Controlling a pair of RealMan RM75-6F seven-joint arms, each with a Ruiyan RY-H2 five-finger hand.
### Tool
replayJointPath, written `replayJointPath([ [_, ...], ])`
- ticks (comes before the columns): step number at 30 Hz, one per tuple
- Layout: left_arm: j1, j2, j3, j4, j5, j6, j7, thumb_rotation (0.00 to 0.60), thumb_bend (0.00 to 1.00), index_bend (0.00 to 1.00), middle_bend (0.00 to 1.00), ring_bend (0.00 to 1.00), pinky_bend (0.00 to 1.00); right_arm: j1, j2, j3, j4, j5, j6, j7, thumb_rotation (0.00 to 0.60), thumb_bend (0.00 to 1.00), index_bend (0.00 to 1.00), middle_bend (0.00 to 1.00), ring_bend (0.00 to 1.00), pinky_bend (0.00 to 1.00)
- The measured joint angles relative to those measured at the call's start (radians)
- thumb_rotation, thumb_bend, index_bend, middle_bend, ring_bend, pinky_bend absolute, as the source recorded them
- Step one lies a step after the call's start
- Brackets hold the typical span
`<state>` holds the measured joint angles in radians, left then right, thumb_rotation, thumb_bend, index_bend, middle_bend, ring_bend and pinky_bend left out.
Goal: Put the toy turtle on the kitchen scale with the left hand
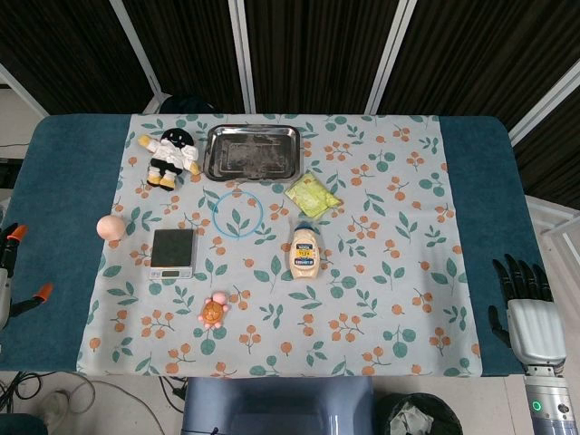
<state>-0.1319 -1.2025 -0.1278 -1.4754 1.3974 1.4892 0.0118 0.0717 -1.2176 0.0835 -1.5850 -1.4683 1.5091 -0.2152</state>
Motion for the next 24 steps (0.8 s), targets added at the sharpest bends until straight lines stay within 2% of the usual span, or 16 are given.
replayJointPath([
  [16, -0.003, -0.001, 0.004, 0.0, 0.002, -0.006, 0.012, 0.6, 0.17, 0.05, 0.03, 0.01, 0.07, 0.0, 0.001, 0.0, -0.005, 0.003, -0.003, -0.003, 0.6, 0.54, 0.0, 0.0, 0.01, 0.0],
  [21, -0.004, -0.002, 0.006, -0.004, 0.011, -0.003, 0.017, 0.6, 0.23, 0.03, 0.09, 0.12, 0.11, 0.0, -0.003, 0.003, -0.005, 0.007, -0.002, -0.005, 0.6, 0.54, 0.0, 0.0, 0.01, 0.0],
  [24, -0.006, -0.001, 0.014, -0.009, 0.026, -0.006, 0.013, 0.6, 0.3, 0.03, 0.25, 0.29, 0.25, 0.001, -0.002, 0.002, -0.005, 0.008, -0.006, 0.004, 0.6, 0.54, 0.0, 0.0, 0.01, 0.0],
])
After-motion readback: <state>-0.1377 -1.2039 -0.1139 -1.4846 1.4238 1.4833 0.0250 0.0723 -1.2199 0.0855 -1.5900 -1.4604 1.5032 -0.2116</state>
